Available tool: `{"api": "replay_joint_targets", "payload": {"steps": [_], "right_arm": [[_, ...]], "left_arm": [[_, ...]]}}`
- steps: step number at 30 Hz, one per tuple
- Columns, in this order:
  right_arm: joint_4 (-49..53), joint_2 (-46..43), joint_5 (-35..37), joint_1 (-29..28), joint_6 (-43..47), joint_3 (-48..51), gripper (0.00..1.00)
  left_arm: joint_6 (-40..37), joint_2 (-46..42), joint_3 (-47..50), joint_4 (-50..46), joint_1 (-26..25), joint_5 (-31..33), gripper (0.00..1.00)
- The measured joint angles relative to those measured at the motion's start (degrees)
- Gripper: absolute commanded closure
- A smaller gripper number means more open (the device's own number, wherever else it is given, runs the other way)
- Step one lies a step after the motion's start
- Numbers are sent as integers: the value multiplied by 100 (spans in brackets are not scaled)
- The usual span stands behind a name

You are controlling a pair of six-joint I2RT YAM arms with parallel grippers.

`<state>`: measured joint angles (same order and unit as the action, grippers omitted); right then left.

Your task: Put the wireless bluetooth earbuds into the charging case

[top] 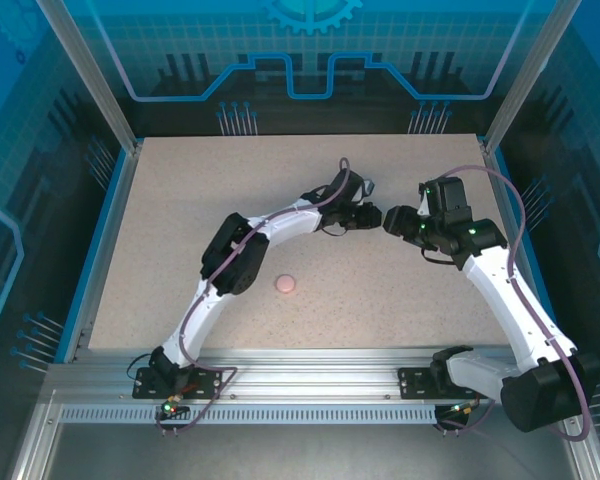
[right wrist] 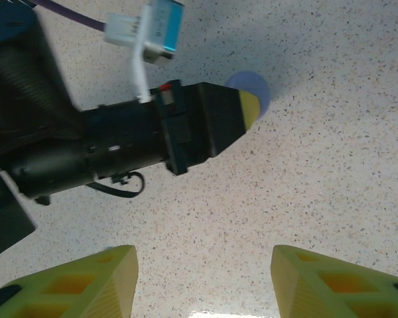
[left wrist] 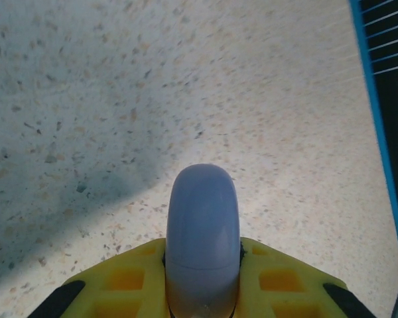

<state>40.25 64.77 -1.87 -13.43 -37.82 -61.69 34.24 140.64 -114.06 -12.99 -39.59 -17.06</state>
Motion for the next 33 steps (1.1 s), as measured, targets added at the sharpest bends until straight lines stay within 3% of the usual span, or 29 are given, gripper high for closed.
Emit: {"api": "replay_joint_targets", "payload": {"steps": [4, 8, 17, 18, 20, 27, 33], "right_arm": [[-9, -11, -2, 0, 39, 0, 43], [-4, -15, -4, 0, 55, 0, 43], [136, -70, -9, 0, 85, -63, 40], [155, -85, -11, 0, 94, -74, 39], [205, -133, -9, 0, 98, -83, 39], [343, -579, -4, 0, 90, -74, 37], [343, -857, -28, -48, 140, 192, 34]], "left_arm": [[39, 466, -654, -737, -11, 20, 88], [39, 688, -1158, -1130, -11, 42, 76], [-105, 704, -1386, -1620, -50, 295, 21], [-160, 682, -1397, -1631, -72, 330, 8], [-234, 601, -1405, -1725, -98, 426, 1], [-555, -46, -1213, -2326, 68, 1012, 1], [-817, -1882, 297, -2105, 289, 1541, 1]]}}
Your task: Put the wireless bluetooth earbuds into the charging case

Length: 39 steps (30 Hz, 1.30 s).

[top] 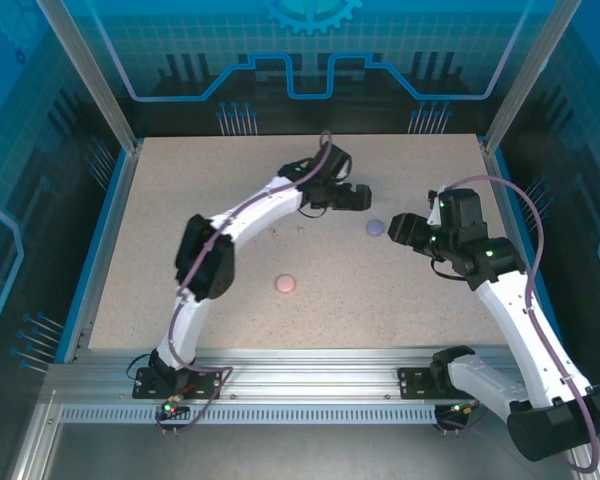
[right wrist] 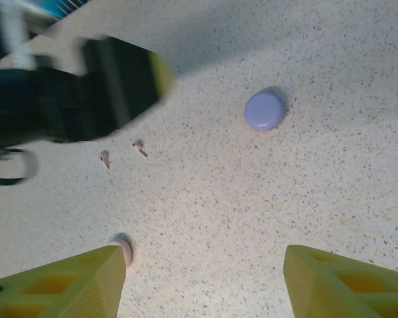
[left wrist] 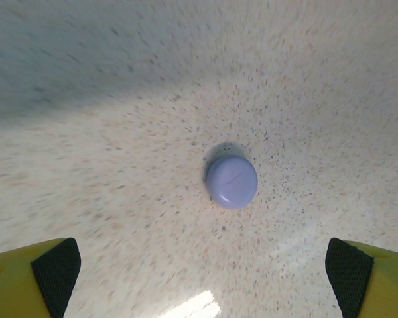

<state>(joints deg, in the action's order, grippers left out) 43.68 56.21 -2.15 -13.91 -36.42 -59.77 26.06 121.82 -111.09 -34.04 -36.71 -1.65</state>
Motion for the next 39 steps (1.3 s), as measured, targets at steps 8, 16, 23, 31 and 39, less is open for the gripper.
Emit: {"api": "replay_joint_targets", "payload": {"steps": [8, 16, 23, 31, 39], "right_arm": [[-66, 678, 393, -1180, -170, 247, 33], [-157, 2221, 1141, -2616, -846, -111, 30], [-85, 3853, 1425, -3397, -1187, -1416, 25], [317, 5615, 1537, -3803, -1268, -3042, 24], [905, 6618, 1615, -4092, -1434, -4181, 24]], "left_arm": [[-114, -2857, 2966, 1204, 293, 546, 1], [323, -4203, 4763, 1974, 1069, 586, 1], [833, -4754, 5368, 2376, 1818, 457, 1], [1309, -5274, 6048, 2863, 2625, 24, 1], [1606, -5263, 6133, 3010, 2896, -299, 1]]}}
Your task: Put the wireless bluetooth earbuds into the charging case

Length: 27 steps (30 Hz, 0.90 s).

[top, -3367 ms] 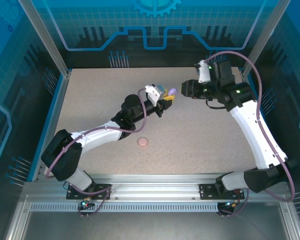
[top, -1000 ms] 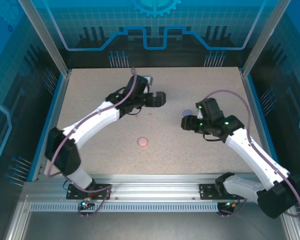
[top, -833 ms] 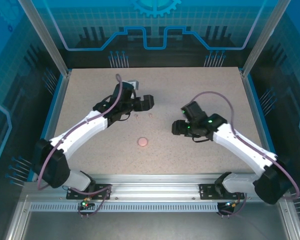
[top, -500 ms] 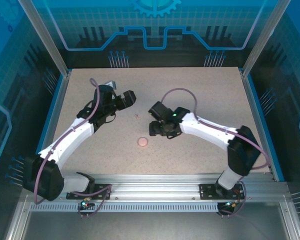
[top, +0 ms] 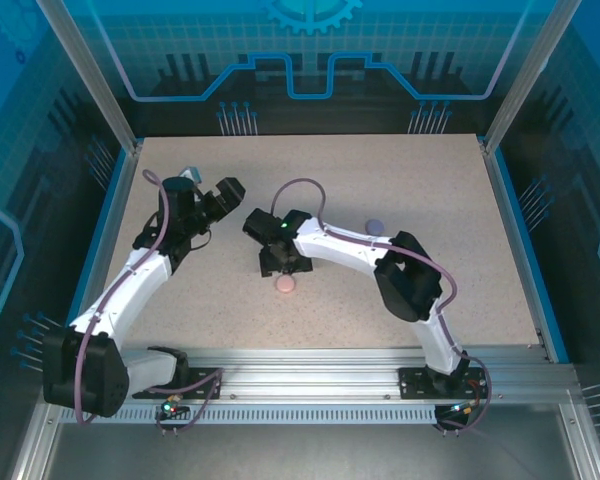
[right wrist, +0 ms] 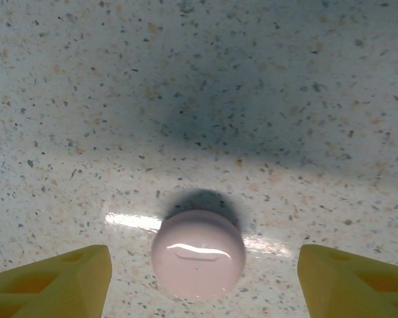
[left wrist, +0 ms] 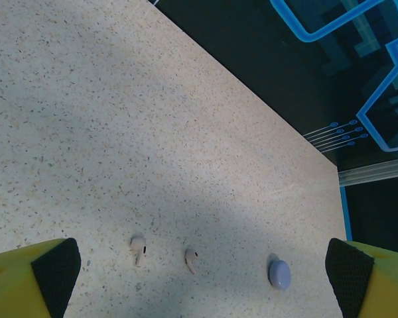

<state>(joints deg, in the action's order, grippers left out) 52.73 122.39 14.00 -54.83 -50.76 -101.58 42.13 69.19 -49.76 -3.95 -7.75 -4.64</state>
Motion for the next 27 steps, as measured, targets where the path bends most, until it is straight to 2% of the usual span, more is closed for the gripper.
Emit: {"api": "replay_joint_targets", "payload": {"steps": [10, 27], "right_arm": [[310, 529, 61, -79, -378, -245, 24], [407, 664, 81, -111, -612, -269, 25]], "left_arm": [[0, 118, -2, -24, 85, -146, 1], [-2, 118, -2, -22, 85, -367, 1]]}}
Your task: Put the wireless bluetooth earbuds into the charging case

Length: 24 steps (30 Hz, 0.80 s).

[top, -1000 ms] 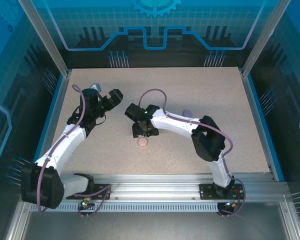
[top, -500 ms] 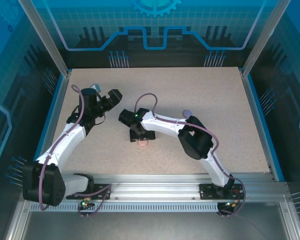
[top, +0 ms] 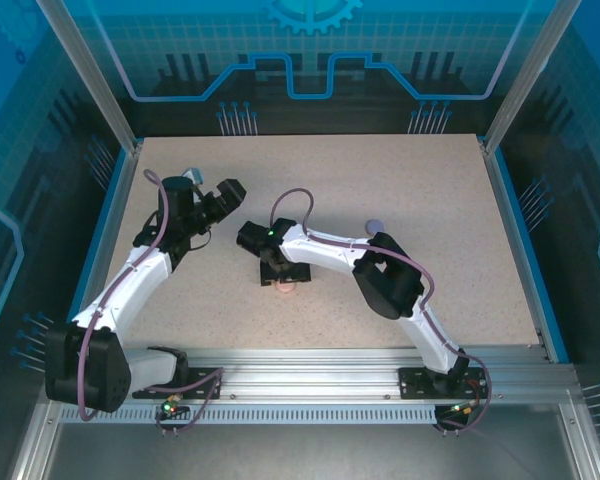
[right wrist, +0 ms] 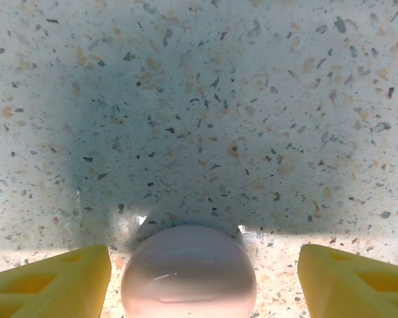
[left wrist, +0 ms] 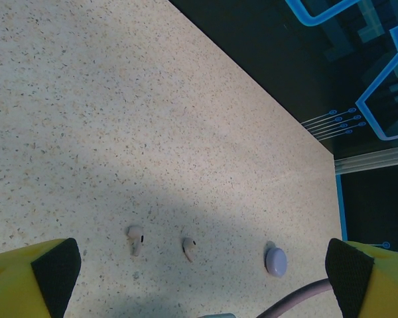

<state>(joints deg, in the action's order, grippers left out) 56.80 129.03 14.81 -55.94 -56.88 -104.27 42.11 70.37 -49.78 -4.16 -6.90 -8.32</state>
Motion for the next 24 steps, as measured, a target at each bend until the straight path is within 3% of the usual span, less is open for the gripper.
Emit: {"api": "replay_joint_targets", "payload": {"steps": [9, 16, 24], "right_arm": [[0, 118, -26, 0, -63, -9, 29], [-90, 120, -105, 0, -81, -9, 39], [-264, 70, -173, 0, -140, 127, 40]], "left_arm": [[0, 0, 0, 2, 4, -57, 1], [-2, 4, 0, 2, 4, -59, 1], [-2, 9, -33, -2, 4, -122, 1]]}}
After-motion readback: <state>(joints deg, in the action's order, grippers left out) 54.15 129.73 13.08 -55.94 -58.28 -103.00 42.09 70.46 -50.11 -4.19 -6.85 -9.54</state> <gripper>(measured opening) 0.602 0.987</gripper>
